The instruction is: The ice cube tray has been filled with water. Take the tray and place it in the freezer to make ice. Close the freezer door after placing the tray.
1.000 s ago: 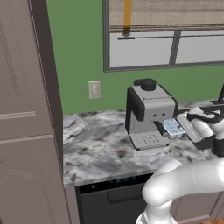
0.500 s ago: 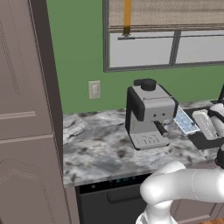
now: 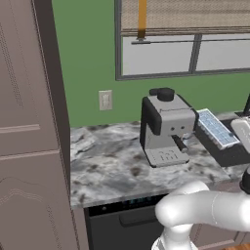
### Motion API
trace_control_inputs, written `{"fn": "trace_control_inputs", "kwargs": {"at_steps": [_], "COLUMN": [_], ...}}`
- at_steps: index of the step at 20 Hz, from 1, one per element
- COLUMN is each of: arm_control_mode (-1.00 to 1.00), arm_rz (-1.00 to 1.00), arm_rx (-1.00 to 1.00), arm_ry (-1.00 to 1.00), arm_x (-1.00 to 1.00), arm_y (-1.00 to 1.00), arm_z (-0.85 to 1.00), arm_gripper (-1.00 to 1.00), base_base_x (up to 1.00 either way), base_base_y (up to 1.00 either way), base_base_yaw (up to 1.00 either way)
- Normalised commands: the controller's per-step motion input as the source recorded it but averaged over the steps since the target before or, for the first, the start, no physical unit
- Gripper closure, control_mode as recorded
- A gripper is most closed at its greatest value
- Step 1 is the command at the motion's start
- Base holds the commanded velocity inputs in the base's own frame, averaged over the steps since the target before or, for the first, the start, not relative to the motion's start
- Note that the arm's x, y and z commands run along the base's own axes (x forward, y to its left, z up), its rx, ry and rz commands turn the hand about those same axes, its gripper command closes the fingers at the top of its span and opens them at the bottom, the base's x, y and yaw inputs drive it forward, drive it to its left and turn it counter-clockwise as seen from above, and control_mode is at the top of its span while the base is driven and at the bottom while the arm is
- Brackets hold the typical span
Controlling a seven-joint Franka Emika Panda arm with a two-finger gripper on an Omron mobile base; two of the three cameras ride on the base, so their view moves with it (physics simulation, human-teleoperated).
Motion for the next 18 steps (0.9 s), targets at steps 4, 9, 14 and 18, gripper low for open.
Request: {"fn": "trace_control_inputs", "kwargs": {"at_steps": [4, 9, 14, 18], "arm_control_mode": [-1.00, -1.00, -1.00, -1.00], "arm_rz": [0.00, 0.00, 0.00, 0.02], "arm_rx": [0.00, 0.00, 0.00, 0.00], "arm_ry": [0.00, 0.00, 0.00, -0.01], "arm_x": [-0.53, -0.56, -0.62, -0.57], "arm_y": [-0.11, -0.01, 0.10, 0.42], "arm_z": [0.52, 0.61, 0.54, 0.28], "arm_gripper": [1.00, 1.00, 1.00, 1.00], "base_base_x": [0.00, 0.00, 0.00, 0.00], "base_base_y": [0.00, 0.00, 0.00, 0.00], "base_base_yaw": [0.00, 0.00, 0.00, 0.00]}}
